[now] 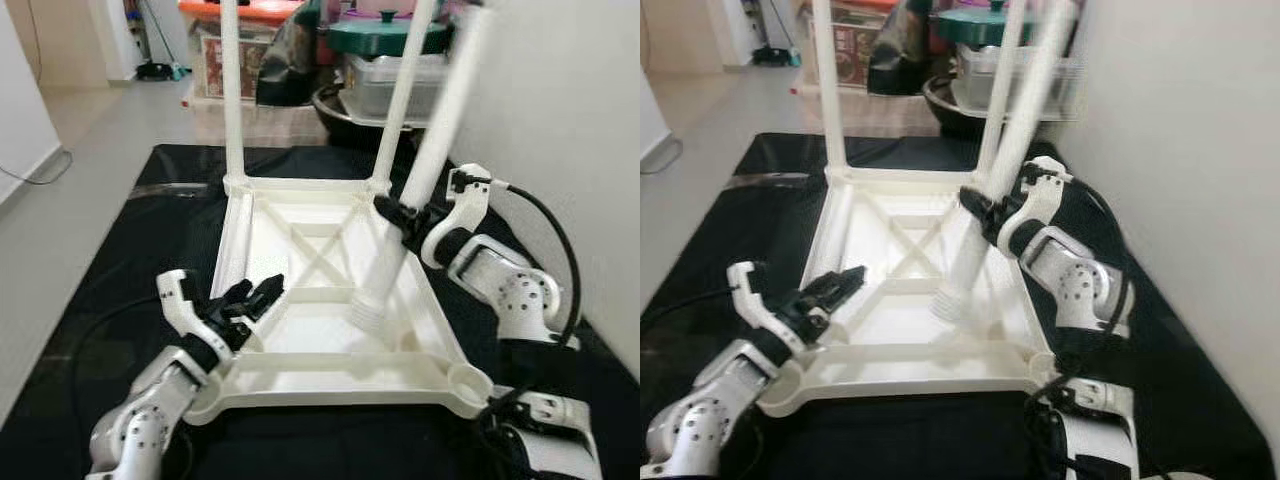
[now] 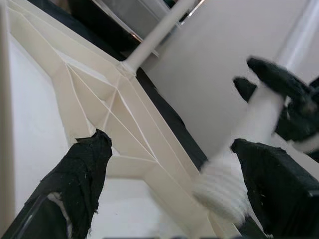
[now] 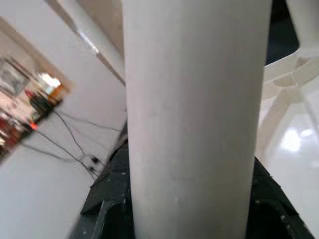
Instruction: Building children table
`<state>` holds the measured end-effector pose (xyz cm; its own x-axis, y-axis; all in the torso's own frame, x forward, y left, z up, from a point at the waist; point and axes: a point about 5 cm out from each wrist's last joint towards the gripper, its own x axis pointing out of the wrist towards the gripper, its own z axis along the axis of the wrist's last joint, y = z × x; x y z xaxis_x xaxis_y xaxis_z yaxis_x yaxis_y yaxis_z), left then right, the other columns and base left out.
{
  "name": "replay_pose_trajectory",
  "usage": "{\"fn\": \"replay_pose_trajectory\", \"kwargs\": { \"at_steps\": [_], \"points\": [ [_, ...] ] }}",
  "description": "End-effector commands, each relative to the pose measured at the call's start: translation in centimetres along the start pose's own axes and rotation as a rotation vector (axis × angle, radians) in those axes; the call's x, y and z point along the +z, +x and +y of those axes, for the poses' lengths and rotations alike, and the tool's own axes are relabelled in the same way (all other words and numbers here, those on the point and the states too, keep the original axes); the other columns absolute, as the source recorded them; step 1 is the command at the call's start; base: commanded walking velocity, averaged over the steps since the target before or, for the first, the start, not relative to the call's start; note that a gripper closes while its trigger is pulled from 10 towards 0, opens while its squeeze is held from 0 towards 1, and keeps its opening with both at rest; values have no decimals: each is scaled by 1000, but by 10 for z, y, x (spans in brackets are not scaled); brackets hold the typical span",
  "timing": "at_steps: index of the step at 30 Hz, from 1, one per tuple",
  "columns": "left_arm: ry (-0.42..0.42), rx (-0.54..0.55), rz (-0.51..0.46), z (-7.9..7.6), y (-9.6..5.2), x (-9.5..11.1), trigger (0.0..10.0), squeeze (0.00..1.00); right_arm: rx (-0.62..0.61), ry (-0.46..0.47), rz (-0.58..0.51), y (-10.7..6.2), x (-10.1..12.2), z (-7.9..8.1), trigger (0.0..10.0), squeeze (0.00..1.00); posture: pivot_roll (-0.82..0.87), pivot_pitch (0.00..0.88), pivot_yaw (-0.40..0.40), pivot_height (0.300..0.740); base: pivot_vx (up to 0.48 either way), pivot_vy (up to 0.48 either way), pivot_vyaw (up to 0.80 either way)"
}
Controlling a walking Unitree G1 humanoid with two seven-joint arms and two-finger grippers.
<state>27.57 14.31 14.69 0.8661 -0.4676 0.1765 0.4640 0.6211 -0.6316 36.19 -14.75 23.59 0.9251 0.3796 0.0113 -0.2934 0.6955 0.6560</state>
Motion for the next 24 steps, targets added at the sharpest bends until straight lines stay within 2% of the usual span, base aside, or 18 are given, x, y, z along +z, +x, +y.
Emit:
{"fn": "replay_pose_trajectory", "kwargs": {
  "at_steps": [1, 4, 12, 16, 18, 19, 20, 21, 23, 24],
  "points": [
    [-2, 7, 6, 2, 0, -3, 10000, 0, -11, 29, -33, 0, 5, 0, 0, 0, -62, 0, -76, 740, 0, 0, 0],
    [-8, 10, -1, 1, 0, -3, 10000, 0, -9, 67, -41, 2, 2, 4, 0, 0, -57, 0, -80, 740, 0, 0, 0],
    [-21, 7, -8, 2, -2, -2, 10000, 0, 3, 85, -39, 0, -2, 5, 0, 0, -59, 0, -79, 740, 0, 0, 0],
    [-27, -20, 3, 2, -3, -2, 10000, 0, 133, 43, -50, -6, 1, 11, 0, 0, -60, 0, -76, 740, 0, 0, 0],
    [-25, -47, 19, 0, -4, -2, 10000, 0, 293, 29, -49, -14, 6, 20, 0, 0, -60, 0, -76, 740, 0, 0, 0],
    [-25, -47, 19, 0, -4, -2, 10000, 0, 293, 29, -49, -14, 6, 20, 0, 0, -60, 0, -76, 740, 0, 0, 0],
    [-25, -55, 24, -1, -5, -3, 10000, 0, 373, -5, -44, -20, 8, 24, 0, 0, -62, 0, -71, 740, 0, 0, 0],
    [-25, -55, 24, -1, -5, -3, 10000, 0, 373, -5, -44, -20, 8, 24, 0, 0, -62, 0, -71, 740, 0, 0, 0],
    [-28, -61, 28, -1, -5, -3, 10000, 0, 529, -64, -5, -34, 10, 32, 0, 0, -64, 0, -71, 740, 0, 0, 0],
    [-28, -61, 28, -1, -5, -3, 10000, 0, 529, -64, -5, -34, 10, 32, 0, 0, -64, 0, -71, 740, 0, 0, 0]
  ]
}}
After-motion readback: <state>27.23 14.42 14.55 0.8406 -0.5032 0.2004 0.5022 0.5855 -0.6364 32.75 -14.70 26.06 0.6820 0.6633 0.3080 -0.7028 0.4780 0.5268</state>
